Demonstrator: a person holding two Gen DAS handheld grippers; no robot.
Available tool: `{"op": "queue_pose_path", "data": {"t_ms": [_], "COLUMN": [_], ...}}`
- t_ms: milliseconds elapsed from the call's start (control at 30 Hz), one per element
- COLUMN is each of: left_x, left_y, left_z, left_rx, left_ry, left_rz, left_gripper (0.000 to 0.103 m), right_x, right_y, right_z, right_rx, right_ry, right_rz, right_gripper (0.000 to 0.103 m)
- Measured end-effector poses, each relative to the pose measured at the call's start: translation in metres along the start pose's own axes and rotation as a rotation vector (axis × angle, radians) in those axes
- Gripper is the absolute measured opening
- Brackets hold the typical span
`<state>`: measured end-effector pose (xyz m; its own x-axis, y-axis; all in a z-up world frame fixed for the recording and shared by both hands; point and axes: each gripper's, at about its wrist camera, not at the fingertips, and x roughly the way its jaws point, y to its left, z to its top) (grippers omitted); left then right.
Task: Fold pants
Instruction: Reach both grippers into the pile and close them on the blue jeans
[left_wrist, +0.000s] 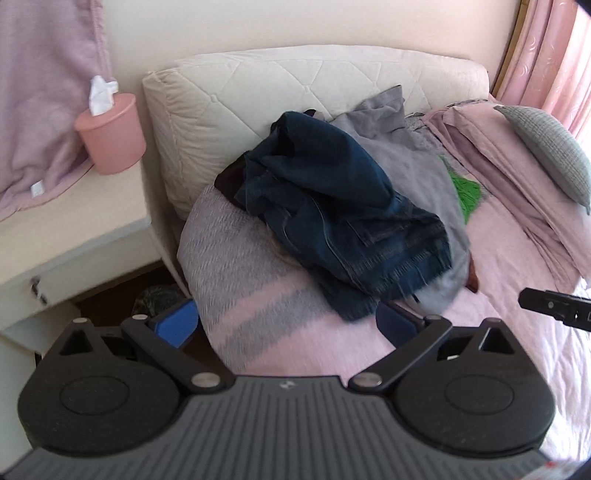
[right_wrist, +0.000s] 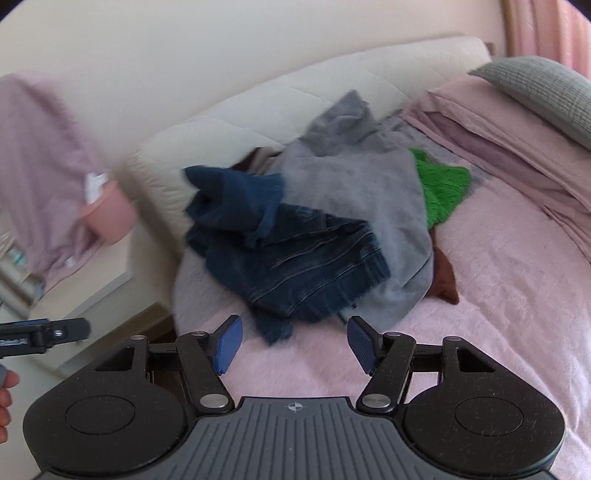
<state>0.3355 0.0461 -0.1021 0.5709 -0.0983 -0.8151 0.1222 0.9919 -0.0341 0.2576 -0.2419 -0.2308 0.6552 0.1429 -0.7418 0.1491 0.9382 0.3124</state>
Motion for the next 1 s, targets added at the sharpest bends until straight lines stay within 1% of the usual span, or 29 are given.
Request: {"op": "queue_pose_path", "data": {"t_ms": [100, 200, 367, 467, 567, 700, 800, 833, 900, 1000], "left_x": [0.033, 0.062, 0.109, 0.139, 0.172, 0.217, 0.253, 0.266, 0.287, 0.315], "left_y": [0.011, 0.018, 0.018, 0.016, 0.010, 0.006, 0.009, 0.012, 0.021, 0.036], "left_z": [0.032, 0.065, 0.123, 0.153, 0.180, 0.207, 0.222, 0.224, 0.225, 0.223], "left_rx": [0.018, 0.027, 0.034, 0.021, 0.014, -0.007, 0.005, 0.016, 0.030, 0.009], "left_ry": [0.007, 0.013, 0.008, 0.002, 0.004, 0.008, 0.023, 0.036, 0.056, 0.104], "left_rz": [-0.006, -0.030, -0.067, -0.086, -0.077, -0.061, -0.024, -0.004, 0.013, 0.023], "left_gripper": [0.101, 0.101, 0.101, 0.102, 0.102, 0.102, 0.102, 0.102, 0.102, 0.102], "right_x": [0.030, 0.060, 0.102, 0.123, 0.141, 0.160, 0.175, 0.180, 0.187, 0.202], "right_y": [-0.008, -0.020, -0.047, -0.063, -0.075, -0.088, -0.096, -0.099, -0.104, -0.110], "right_z": [0.016, 0.030, 0.047, 0.054, 0.060, 0.065, 0.067, 0.068, 0.068, 0.068], "right_rx": [0.040, 0.068, 0.124, 0.152, 0.164, 0.173, 0.178, 0.174, 0.166, 0.155], "right_ry": [0.006, 0.016, 0.043, 0.055, 0.060, 0.061, 0.077, 0.080, 0.081, 0.078], "right_rz": [-0.043, -0.098, -0.178, -0.200, -0.211, -0.220, -0.220, -0.216, -0.207, -0.170], "right_gripper": [0.060, 0.060, 0.060, 0.060, 0.060, 0.060, 0.060, 0.060, 0.060, 0.060]}}
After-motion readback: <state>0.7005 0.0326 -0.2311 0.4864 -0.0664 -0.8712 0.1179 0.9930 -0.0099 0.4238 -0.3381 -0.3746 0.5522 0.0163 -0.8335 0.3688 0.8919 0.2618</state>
